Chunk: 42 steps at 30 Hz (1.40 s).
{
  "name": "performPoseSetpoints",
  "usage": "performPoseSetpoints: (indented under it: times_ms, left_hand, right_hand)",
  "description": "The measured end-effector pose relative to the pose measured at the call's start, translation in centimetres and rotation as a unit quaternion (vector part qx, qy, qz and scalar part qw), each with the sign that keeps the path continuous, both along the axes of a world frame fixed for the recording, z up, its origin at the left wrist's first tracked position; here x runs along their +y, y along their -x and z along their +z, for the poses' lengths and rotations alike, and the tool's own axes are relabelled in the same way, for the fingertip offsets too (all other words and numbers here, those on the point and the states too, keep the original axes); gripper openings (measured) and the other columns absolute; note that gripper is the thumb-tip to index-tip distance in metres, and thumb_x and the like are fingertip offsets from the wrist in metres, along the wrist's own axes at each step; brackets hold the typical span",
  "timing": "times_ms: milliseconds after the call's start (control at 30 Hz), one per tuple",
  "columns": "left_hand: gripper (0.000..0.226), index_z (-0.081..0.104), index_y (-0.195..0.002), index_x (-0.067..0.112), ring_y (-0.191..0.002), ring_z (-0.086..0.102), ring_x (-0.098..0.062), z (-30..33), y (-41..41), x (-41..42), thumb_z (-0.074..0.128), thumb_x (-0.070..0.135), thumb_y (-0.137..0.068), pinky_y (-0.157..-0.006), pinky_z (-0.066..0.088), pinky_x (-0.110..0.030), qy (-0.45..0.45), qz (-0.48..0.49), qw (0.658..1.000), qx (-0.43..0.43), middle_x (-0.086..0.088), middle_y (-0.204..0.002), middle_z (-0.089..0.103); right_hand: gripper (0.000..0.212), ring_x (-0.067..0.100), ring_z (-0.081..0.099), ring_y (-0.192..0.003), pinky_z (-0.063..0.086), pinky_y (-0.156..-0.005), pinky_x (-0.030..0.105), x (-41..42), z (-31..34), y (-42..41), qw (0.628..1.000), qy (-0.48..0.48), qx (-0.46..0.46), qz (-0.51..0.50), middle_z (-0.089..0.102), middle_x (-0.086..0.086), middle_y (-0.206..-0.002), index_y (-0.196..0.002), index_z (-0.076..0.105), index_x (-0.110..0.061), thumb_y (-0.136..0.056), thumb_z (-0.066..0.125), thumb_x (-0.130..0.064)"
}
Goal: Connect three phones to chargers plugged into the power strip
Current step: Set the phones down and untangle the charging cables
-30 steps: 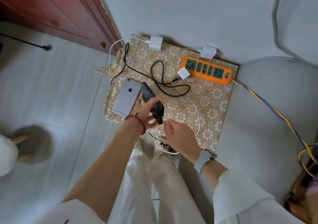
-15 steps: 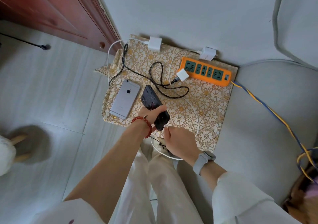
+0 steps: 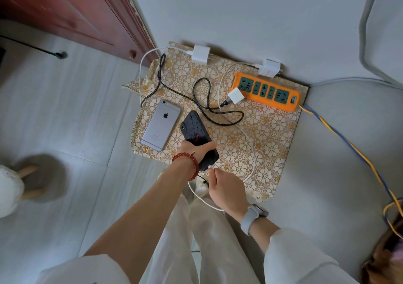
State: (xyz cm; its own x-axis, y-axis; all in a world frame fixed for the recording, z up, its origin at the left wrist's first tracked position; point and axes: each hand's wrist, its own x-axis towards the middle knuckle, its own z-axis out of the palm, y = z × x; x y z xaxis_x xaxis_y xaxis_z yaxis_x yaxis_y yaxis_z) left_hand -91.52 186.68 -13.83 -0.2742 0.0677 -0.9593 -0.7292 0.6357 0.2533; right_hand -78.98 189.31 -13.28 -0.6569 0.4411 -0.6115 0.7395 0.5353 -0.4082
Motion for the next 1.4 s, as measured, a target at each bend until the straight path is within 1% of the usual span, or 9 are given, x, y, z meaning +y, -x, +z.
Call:
performPoseSetpoints:
  times_ms: [233, 400, 500, 667, 767, 867, 967, 1167, 1400]
  left_hand:
    - [0.087, 0.044, -0.121, 0.006, -0.108, 0.056, -0.033, -0.4, 0.6, 0.5, 0.082, 0.038, -0.050, -0.088, 0.052, -0.049, 0.008, -0.003, 1.000, 0.014, -0.016, -0.122, 0.055]
    - [0.093, 0.026, -0.134, 0.007, -0.119, 0.042, -0.035, -1.3, 0.4, -0.4, 0.078, 0.035, -0.062, -0.099, 0.044, -0.047, 0.047, -0.150, 0.978, 0.139, -0.015, -0.134, 0.035]
    - [0.100, 0.013, -0.140, 0.011, -0.129, 0.027, -0.036, -1.8, 0.3, -1.1, 0.073, 0.037, -0.065, -0.105, 0.033, -0.052, 0.087, -0.267, 0.935, 0.218, -0.014, -0.141, 0.026]
    - [0.099, 0.006, -0.142, 0.017, -0.126, 0.027, -0.032, -3.3, -0.1, -1.8, 0.068, 0.041, -0.067, -0.097, 0.037, -0.051, 0.133, -0.387, 0.862, 0.299, -0.012, -0.141, 0.025]
    - [0.098, 0.005, -0.142, 0.017, -0.125, 0.028, -0.031, -4.6, -0.4, -2.4, 0.065, 0.045, -0.070, -0.097, 0.039, -0.049, 0.145, -0.417, 0.833, 0.333, -0.011, -0.142, 0.023]
    - [0.095, 0.006, -0.141, 0.017, -0.125, 0.030, -0.031, -5.6, -0.8, -2.8, 0.066, 0.044, -0.072, -0.097, 0.040, -0.049, 0.151, -0.423, 0.815, 0.365, -0.011, -0.142, 0.023]
    - [0.093, 0.010, -0.140, 0.015, -0.122, 0.033, -0.030, -6.0, -0.8, -2.9, 0.066, 0.045, -0.072, -0.096, 0.040, -0.047, 0.150, -0.426, 0.805, 0.384, -0.010, -0.140, 0.026]
    - [0.093, 0.013, -0.138, 0.014, -0.119, 0.038, -0.029, -6.4, -0.6, -3.4, 0.066, 0.050, -0.071, -0.095, 0.041, -0.043, 0.144, -0.443, 0.788, 0.403, -0.011, -0.137, 0.032]
    - [0.070, 0.033, -0.133, 0.011, -0.119, 0.036, -0.034, -4.2, 1.0, -2.8, 0.064, 0.034, -0.074, -0.098, 0.036, -0.048, 0.098, -0.341, 0.834, 0.423, -0.017, -0.134, 0.037]
  right_hand:
    - [0.041, 0.028, 0.050, -0.056, 0.038, -0.051, 0.032, 1.0, -0.3, 0.7, 0.998, 0.054, 0.011, 0.000, 0.054, 0.008, -0.058, -0.070, 0.049, -0.006, -0.097, 0.029, -0.031]
    - [0.043, 0.025, 0.039, -0.050, 0.037, -0.055, 0.033, 6.2, 0.0, 1.4, 0.958, 0.210, -0.104, 0.168, 0.043, 0.006, -0.053, -0.059, 0.042, -0.009, -0.091, 0.038, -0.037]
    - [0.040, 0.017, 0.037, -0.051, 0.031, -0.048, 0.023, 10.2, 0.4, 3.1, 0.976, 0.125, -0.099, 0.146, 0.043, 0.004, -0.058, -0.061, 0.042, -0.012, -0.095, 0.036, -0.031]
    - [0.030, 0.012, 0.041, -0.048, 0.032, -0.048, 0.024, 13.9, 0.6, 11.8, 0.987, -0.039, 0.134, 0.085, 0.053, 0.004, -0.062, -0.076, 0.058, -0.003, -0.095, 0.040, -0.017]
    - [0.025, 0.021, 0.055, -0.090, 0.044, -0.074, 0.030, 15.4, -0.7, 16.9, 0.966, -0.132, 0.171, 0.142, 0.061, 0.010, -0.101, -0.102, 0.060, -0.005, -0.094, 0.041, -0.018]
    - [0.039, 0.029, 0.041, -0.122, 0.040, -0.095, 0.044, 16.8, -2.7, 20.6, 0.948, -0.194, 0.130, 0.216, 0.044, 0.012, -0.134, -0.128, 0.044, -0.010, -0.091, 0.043, -0.020]
    - [0.054, 0.031, 0.034, -0.130, 0.034, -0.100, 0.050, 17.1, -4.4, 23.2, 0.949, -0.193, 0.077, 0.236, 0.037, 0.013, -0.142, -0.137, 0.028, -0.012, -0.089, 0.047, -0.028]
    - [0.045, 0.035, 0.041, -0.117, 0.035, -0.093, 0.045, 16.3, -5.1, 23.7, 0.922, -0.265, 0.053, 0.278, 0.046, 0.019, -0.125, -0.125, 0.042, -0.008, -0.086, 0.051, -0.028]
    - [0.052, 0.031, 0.045, -0.110, 0.038, -0.078, 0.032, 16.3, -1.3, 19.0, 0.929, -0.188, 0.159, 0.276, 0.047, 0.018, -0.121, -0.125, 0.042, -0.007, -0.078, 0.056, -0.024]
